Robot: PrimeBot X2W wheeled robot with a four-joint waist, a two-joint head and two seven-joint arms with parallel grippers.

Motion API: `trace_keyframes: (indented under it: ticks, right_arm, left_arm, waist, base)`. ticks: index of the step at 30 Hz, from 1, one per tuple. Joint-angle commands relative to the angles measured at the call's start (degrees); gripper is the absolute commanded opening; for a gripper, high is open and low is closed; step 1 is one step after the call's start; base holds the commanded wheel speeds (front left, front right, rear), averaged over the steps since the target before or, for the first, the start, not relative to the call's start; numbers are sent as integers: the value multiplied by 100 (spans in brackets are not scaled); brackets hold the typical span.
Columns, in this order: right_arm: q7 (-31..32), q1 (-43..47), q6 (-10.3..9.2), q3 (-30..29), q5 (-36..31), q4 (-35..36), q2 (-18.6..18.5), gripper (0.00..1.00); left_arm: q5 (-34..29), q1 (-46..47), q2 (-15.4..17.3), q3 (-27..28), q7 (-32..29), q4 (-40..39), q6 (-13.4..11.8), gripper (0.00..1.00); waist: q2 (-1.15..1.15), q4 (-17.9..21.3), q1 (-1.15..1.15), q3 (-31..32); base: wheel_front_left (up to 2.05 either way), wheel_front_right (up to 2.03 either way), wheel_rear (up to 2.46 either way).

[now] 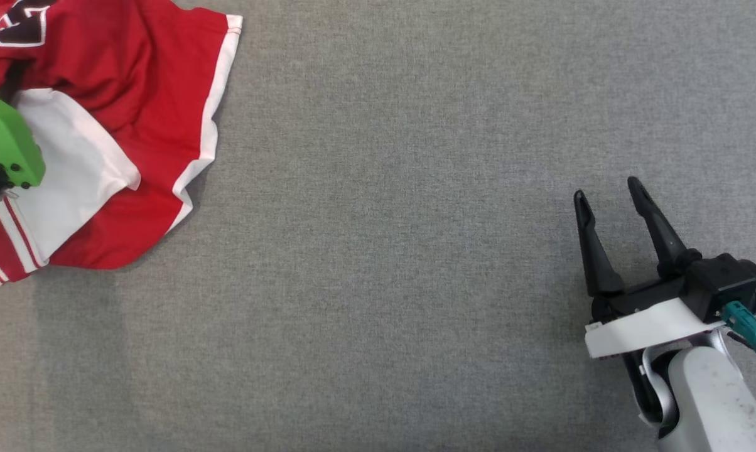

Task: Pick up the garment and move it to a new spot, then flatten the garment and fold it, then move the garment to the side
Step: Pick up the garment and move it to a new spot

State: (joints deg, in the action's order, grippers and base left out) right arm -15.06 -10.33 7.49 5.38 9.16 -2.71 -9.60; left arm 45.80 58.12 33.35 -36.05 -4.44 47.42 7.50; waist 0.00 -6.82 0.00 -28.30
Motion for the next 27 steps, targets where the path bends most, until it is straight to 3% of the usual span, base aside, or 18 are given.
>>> trace_keyframes:
  ticks: [1, 7, 11, 21, 27]
  right_arm:
    - [-18, 110, 0, 1, 31, -28, 70, 100]
    - [-18, 464, 0, 33, 71, -175, 325, 100]
    - [-18, 748, 0, -73, 99, -219, 425, 100]
    - [-17, 1294, 0, -393, 107, -170, 533, 100]
    - [-18, 1240, 0, -478, 121, -103, 570, 100]
  left_arm:
    - [66, -80, 78, -2, 81, -123, -5, 0]
    - [335, -270, 375, 180, 273, -1035, -5, 0]
    - [694, -613, 455, 318, 65, -2266, -71, 0]
    - [1563, -1900, 673, 507, -531, -6011, -1054, 0]
    - [1887, -2269, 325, 217, -775, -7183, -1402, 0]
  waist:
    - [0, -33, 0, 416]
    - [0, -4, 0, 1144]
    - [0, 64, 0, 1645]
    - [0, 493, 0, 2298]
    - [0, 980, 0, 2186]
  base:
    - [0, 0, 0]
    - [0, 0, 0]
    - [0, 0, 0]
    - [0, 0, 0]
    - [0, 0, 0]
